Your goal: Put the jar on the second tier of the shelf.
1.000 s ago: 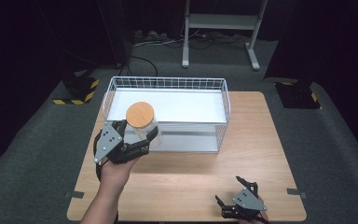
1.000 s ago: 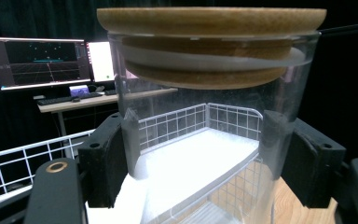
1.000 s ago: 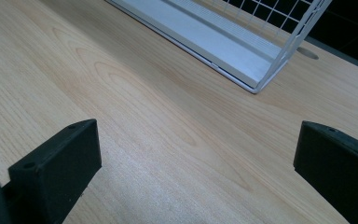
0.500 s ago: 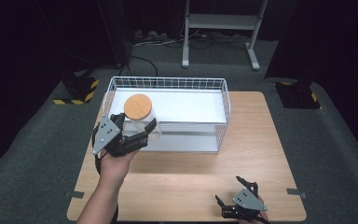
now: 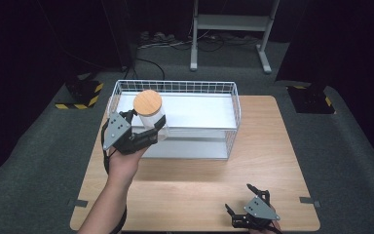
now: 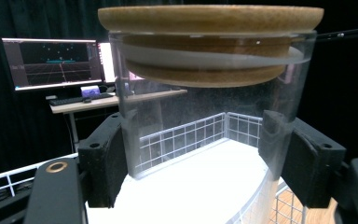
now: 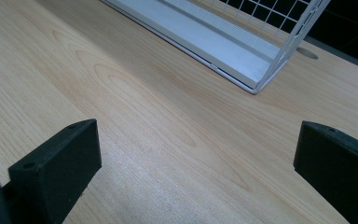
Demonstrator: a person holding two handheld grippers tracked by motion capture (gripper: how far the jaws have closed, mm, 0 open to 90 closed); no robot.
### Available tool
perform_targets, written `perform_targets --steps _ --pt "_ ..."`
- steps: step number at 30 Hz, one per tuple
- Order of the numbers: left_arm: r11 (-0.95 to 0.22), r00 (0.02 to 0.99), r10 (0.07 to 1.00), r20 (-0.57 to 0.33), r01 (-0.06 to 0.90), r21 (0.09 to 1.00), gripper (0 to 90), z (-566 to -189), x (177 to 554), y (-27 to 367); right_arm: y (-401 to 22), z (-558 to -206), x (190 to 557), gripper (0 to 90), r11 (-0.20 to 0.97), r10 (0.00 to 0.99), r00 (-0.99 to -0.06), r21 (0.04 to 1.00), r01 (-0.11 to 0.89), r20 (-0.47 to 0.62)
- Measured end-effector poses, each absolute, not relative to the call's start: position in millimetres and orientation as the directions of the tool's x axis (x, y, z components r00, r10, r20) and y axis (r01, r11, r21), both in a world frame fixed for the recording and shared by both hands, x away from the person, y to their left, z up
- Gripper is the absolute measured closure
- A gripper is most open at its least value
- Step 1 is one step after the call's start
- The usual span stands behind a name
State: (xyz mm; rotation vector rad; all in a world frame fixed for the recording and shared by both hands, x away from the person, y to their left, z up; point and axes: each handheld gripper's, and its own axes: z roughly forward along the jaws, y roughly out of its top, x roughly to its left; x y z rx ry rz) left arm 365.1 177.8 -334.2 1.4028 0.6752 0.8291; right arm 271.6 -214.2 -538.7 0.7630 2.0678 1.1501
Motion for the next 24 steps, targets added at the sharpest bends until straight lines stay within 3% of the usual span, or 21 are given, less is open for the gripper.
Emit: perform_targets --steps 24 --pt "0.004 0.520 0.853 0.040 -0.082 0.997 26.1 -329.5 403.5 182.3 -215.0 -538.6 271.3 0.2 0.443 0.741 -0.624 0.878 0.180 -0.247"
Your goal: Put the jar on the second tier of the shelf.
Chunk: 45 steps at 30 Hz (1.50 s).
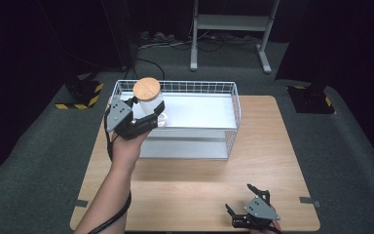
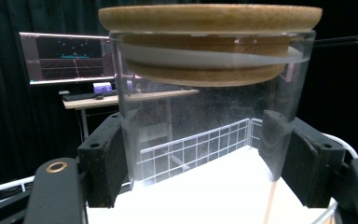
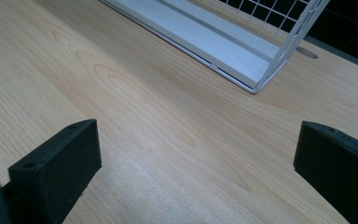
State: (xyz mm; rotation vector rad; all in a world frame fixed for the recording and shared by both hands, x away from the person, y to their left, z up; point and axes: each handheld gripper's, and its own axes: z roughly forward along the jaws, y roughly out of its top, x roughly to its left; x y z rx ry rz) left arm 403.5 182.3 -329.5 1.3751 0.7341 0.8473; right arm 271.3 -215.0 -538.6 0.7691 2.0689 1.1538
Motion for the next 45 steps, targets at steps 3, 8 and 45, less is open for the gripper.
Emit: perform_targets --steps 3,8,45 --pt "0.012 0.518 0.855 0.030 -0.078 0.997 26.1 -328.7 407.5 182.4 -215.2 -538.6 271.4 0.2 0.444 0.741 -0.624 0.878 0.178 -0.248" --pt "0.000 0.508 0.861 0.037 -0.073 0.997 26.1 -327.2 414.2 180.6 -215.2 -538.5 271.5 0.2 0.444 0.742 -0.623 0.878 0.178 -0.249" --pt "-0.017 0.501 0.865 0.033 -0.035 0.999 26.0 -334.4 437.3 161.6 -216.9 -538.2 271.4 0.2 0.429 0.744 -0.626 0.886 0.179 -0.234"
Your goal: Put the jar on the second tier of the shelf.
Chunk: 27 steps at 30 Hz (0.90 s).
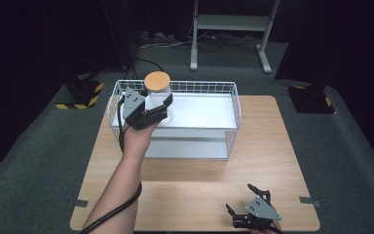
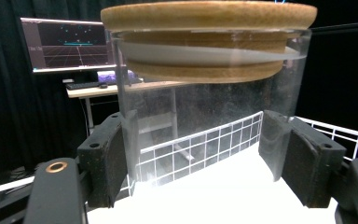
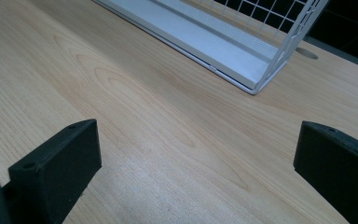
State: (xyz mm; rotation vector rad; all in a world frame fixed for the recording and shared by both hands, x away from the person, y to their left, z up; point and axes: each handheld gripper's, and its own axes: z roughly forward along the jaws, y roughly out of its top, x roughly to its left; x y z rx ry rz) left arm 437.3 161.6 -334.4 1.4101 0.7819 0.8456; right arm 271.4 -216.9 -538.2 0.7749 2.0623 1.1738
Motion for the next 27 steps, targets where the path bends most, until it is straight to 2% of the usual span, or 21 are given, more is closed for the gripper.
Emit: perform_targets --steps 25,26,27 --pt "0.000 0.506 0.862 0.013 -0.027 1.000 25.6 -336.5 446.6 158.8 -218.2 -538.1 271.9 0.2 0.421 0.746 -0.627 0.889 0.181 -0.226" --pt "0.000 0.507 0.862 0.011 -0.021 1.000 13.2 -336.0 447.0 158.0 -218.1 -538.1 271.9 0.1 0.422 0.745 -0.627 0.888 0.180 -0.227" --pt "-0.012 0.494 0.870 0.012 -0.003 1.000 13.2 -335.3 448.0 156.1 -218.1 -538.1 271.9 0.1 0.422 0.745 -0.627 0.888 0.180 -0.227"
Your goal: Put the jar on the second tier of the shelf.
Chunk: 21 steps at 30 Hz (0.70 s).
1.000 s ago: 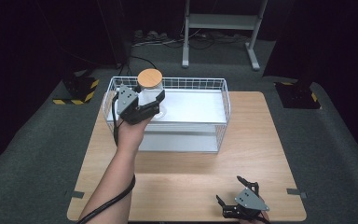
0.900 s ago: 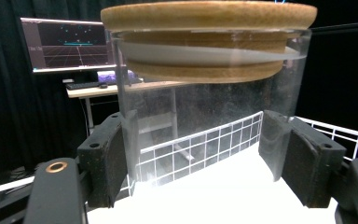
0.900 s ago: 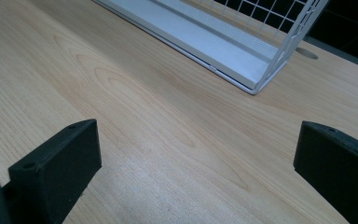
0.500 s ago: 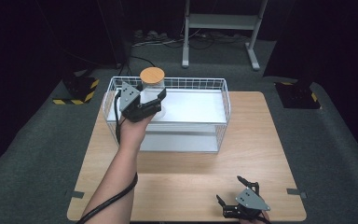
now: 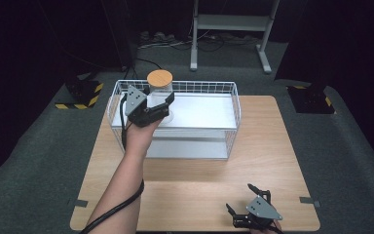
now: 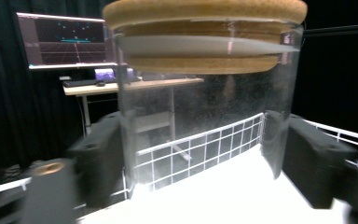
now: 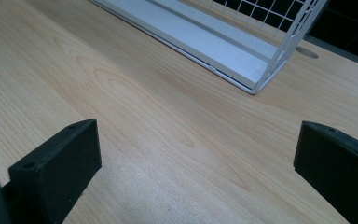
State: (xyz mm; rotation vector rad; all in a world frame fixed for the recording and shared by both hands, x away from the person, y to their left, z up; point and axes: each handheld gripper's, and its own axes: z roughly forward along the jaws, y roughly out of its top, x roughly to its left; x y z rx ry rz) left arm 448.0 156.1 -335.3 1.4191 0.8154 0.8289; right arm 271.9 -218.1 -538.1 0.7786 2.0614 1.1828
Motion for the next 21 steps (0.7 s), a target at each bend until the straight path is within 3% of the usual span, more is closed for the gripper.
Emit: perform_targets --steps 1,21 --pt "-0.017 0.497 0.868 0.014 0.001 1.000 0.5 -334.8 447.5 156.1 -218.0 -538.1 271.8 0.2 0.423 0.744 -0.628 0.888 0.179 -0.228" --pt "-0.020 0.528 0.849 0.015 0.005 1.000 0.4 -342.7 411.2 173.2 -216.6 -538.3 271.8 0.2 0.435 0.741 -0.628 0.882 0.182 -0.236"
